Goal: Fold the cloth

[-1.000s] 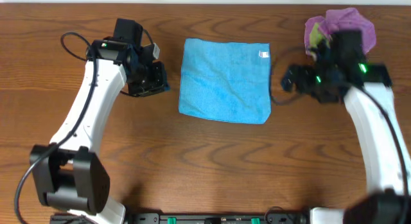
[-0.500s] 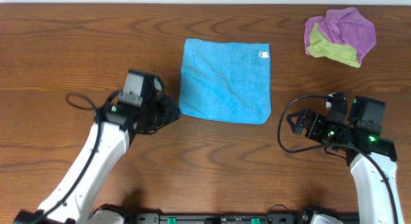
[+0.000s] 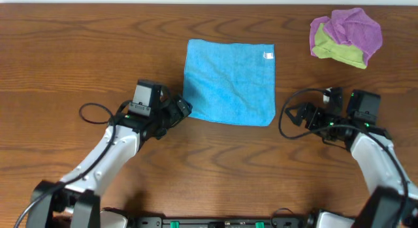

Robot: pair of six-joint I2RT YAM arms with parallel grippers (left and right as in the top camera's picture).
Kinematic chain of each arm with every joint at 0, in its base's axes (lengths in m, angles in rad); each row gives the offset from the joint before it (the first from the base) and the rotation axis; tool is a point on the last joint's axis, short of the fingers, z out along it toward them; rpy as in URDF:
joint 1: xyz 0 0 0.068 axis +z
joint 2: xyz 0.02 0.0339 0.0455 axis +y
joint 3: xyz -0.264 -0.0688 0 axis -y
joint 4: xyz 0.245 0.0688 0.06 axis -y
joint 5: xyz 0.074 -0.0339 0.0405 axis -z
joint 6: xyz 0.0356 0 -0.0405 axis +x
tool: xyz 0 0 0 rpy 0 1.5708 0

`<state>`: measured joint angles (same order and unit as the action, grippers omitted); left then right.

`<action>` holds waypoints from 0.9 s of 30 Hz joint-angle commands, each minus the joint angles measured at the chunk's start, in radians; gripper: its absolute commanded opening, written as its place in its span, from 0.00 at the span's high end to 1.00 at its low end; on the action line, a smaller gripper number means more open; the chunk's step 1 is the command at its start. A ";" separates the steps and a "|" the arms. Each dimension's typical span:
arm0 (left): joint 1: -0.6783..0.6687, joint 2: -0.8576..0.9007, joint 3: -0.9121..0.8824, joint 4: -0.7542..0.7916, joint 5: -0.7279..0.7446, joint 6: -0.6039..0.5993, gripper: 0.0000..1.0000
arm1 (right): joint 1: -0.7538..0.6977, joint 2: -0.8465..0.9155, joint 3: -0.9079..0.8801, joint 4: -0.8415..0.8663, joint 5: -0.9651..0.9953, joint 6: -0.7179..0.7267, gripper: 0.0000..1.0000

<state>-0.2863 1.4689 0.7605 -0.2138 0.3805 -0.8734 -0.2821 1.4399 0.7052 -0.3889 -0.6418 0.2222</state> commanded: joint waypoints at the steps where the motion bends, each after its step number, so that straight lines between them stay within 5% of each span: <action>1: 0.000 0.049 -0.006 0.027 -0.023 -0.034 0.05 | 0.013 0.061 -0.006 0.037 -0.073 0.065 0.01; 27: 0.051 0.277 -0.006 0.327 0.042 -0.156 0.05 | 0.245 0.201 -0.006 0.248 0.073 0.253 0.01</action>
<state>-0.2371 1.7084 0.7605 0.1184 0.4305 -1.0180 -0.0563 1.6295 0.7044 -0.1448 -0.5926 0.4450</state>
